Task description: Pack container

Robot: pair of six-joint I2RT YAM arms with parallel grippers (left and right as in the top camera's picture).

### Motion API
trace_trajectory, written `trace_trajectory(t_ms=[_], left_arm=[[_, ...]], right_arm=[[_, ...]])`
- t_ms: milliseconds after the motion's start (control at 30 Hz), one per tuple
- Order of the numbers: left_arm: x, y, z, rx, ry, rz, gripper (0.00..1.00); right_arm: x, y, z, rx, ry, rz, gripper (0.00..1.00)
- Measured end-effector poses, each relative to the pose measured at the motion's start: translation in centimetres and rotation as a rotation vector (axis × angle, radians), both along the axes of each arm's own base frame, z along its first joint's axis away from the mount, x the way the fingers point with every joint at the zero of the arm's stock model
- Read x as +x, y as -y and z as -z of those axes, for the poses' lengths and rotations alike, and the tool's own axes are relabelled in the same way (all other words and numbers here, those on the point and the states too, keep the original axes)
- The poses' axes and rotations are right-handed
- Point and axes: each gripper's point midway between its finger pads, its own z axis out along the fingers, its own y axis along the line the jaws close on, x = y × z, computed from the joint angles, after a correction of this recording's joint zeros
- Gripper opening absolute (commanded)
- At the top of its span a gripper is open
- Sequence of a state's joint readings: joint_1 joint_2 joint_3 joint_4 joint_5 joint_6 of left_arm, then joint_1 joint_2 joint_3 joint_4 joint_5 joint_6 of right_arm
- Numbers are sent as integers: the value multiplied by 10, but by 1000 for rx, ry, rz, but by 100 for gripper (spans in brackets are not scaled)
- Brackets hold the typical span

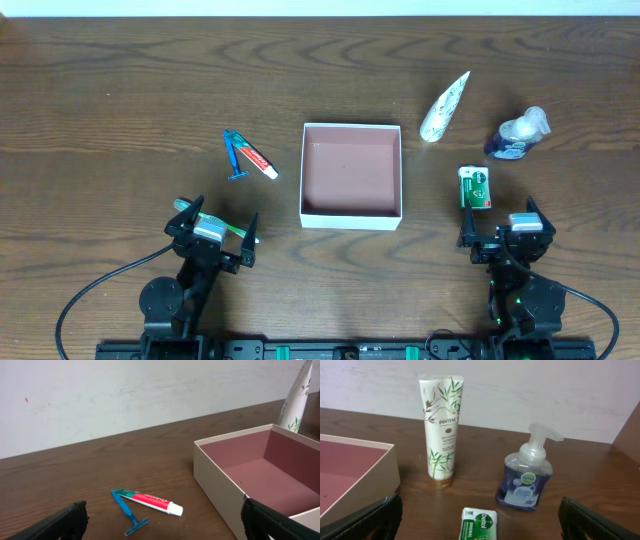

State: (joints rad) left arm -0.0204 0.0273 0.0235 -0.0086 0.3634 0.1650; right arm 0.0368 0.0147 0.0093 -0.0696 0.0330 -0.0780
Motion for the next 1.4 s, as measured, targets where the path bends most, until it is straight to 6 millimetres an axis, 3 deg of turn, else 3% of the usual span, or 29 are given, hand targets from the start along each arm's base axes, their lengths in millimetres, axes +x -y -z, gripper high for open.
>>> trace_trajectory(t_ms=[1400], left_arm=[[0, 0, 0, 0, 0, 0, 98]], right_arm=[[0, 4, -2, -26, 7, 23, 99]])
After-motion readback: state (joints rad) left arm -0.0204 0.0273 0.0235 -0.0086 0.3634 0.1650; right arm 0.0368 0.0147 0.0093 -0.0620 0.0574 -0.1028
